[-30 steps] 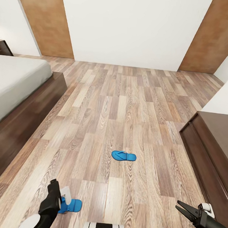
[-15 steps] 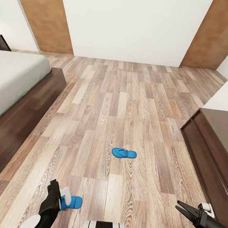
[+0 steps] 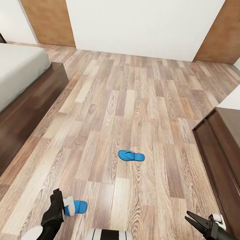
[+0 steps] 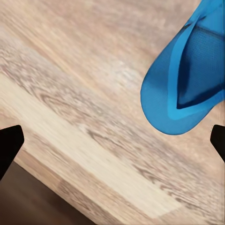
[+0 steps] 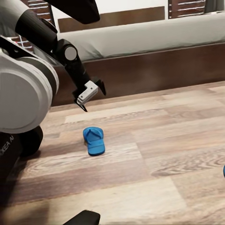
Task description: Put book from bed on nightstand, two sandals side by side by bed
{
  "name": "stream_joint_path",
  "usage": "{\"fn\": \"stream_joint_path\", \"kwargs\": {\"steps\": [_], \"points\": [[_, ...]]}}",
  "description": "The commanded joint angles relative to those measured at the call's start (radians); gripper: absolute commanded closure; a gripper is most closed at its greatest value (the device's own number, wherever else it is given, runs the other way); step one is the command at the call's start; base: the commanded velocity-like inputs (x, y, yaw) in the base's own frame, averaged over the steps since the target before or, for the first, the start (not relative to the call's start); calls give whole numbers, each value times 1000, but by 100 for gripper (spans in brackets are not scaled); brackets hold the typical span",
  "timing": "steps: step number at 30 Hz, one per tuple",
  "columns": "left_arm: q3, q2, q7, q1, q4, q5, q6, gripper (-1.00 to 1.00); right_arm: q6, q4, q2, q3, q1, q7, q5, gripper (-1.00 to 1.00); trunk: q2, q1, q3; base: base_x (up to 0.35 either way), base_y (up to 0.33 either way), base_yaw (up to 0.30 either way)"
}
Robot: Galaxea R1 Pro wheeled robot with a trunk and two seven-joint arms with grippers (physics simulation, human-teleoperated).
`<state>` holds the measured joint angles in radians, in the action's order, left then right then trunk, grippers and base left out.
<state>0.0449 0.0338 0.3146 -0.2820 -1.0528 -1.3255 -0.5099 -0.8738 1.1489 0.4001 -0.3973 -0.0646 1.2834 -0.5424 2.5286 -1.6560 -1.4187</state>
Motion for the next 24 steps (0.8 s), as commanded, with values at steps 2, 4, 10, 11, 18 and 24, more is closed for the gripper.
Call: {"fn": "stream_joint_path", "kwargs": {"steps": [2,4,10,11,18,24], "points": [[1,0,9,0,-2,-11,-3,-100,-7,0,0,0,0,1,-4,-100,1,-1,-9,0,0,0],[2,0,9,0,-2,-11,-4,-100,-7,0,0,0,0,1,-4,-100,1,-1,-9,0,0,0],[2,0,9,0,-2,-11,-3,-100,-7,0,0,0,0,1,-4,-100,1,-1,-9,0,0,0],[2,0,9,0,-2,-11,-3,-100,-7,0,0,0,0,1,-4,-100,1,-1,-9,0,0,0],[3,0,9,0,-2,-11,-2,-100,-7,0,-1,0,-1,0,-4,-100,1,-2,-20,0,0,0],[3,1,37,0,-5,-11,-3,-100,-7,0,-1,0,0,0,-3,-100,1,-2,-20,0,0,0]]}}
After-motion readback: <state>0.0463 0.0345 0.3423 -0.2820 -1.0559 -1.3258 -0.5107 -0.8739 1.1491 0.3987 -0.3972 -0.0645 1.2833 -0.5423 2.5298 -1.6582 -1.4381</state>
